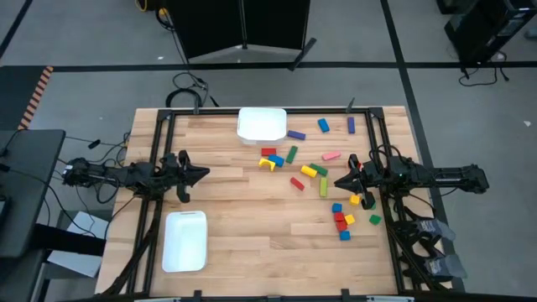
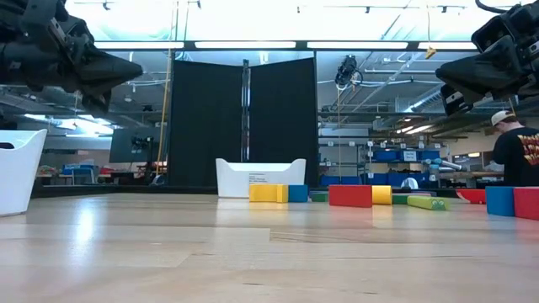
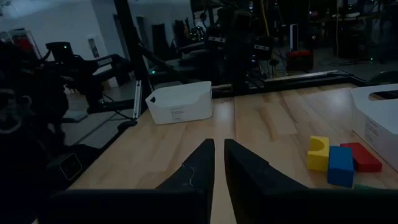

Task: Sort blocks by size
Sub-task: Put the yellow arch block into the bottom white bin

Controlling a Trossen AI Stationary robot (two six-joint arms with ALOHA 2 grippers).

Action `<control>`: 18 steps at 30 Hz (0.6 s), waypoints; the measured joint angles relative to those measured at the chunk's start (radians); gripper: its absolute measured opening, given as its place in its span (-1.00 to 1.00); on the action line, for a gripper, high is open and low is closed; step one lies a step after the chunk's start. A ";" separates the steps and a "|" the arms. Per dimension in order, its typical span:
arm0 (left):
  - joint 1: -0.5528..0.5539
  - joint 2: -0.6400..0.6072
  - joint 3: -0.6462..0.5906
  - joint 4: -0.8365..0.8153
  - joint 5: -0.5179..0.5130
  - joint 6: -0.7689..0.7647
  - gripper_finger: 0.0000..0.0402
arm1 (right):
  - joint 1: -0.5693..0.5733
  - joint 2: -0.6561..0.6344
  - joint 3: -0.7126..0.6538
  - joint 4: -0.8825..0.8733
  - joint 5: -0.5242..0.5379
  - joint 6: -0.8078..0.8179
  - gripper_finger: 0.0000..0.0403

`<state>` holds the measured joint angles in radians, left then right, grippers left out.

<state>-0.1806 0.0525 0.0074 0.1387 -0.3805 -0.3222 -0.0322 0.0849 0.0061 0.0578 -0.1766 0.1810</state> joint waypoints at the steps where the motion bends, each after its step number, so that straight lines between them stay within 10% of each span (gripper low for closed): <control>1: 0.000 0.000 0.000 0.025 0.000 -0.001 -0.85 | 0.000 0.000 0.000 0.000 0.000 0.000 -0.76; 18: 0.004 0.357 0.052 0.409 0.029 -0.128 -0.85 | -0.001 0.000 0.000 -0.005 0.000 -0.305 -0.76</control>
<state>-0.1768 0.4094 0.0591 0.5478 -0.3512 -0.4506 -0.0334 0.0849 0.0061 0.0528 -0.1764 -0.1243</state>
